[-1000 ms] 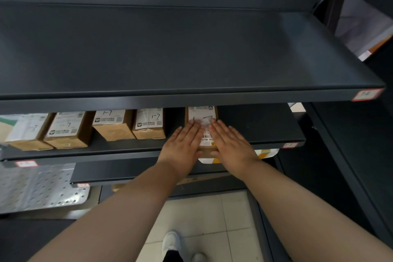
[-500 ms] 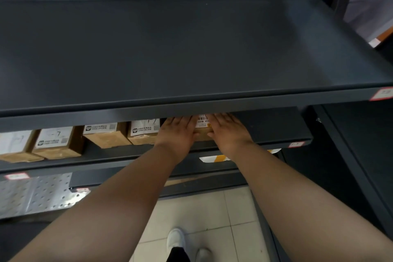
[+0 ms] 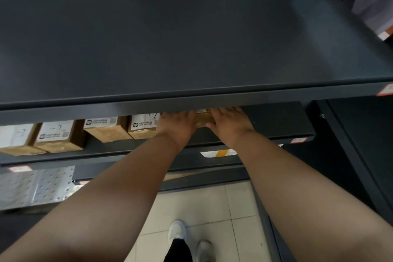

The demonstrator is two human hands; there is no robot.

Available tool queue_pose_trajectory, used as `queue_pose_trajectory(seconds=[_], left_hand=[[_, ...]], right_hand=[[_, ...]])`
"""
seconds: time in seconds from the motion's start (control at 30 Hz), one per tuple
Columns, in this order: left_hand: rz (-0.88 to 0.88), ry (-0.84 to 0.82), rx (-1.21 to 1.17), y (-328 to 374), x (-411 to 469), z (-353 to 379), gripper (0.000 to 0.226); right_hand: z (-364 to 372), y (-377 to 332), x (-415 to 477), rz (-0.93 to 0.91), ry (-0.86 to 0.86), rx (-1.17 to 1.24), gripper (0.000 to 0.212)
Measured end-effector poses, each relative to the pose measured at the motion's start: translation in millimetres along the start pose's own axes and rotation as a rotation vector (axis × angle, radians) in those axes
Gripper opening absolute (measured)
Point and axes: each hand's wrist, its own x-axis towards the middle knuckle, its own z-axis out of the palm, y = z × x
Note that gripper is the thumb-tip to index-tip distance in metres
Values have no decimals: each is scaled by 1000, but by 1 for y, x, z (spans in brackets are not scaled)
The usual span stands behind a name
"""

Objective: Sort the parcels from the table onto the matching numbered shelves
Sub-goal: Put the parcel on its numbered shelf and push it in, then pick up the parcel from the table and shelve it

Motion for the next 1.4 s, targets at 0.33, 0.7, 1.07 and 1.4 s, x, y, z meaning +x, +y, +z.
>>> queue_pose_trajectory(seconds=[0.33, 0.7, 1.07, 1.4], left_hand=[[6, 117, -26, 24, -62, 1, 73], [-122, 104, -11, 45, -161, -1, 70], [-331, 132, 15, -18, -278, 12, 70], [-151, 105, 82, -51, -346, 14, 71]], right_hand=[[4, -3, -60, -134, 30, -19, 72], [2, -41, -130, -325, 74, -43, 71], [-25, -154, -153, -583, 133, -174, 71], [-17, -202, -226, -346, 160, -74, 71]])
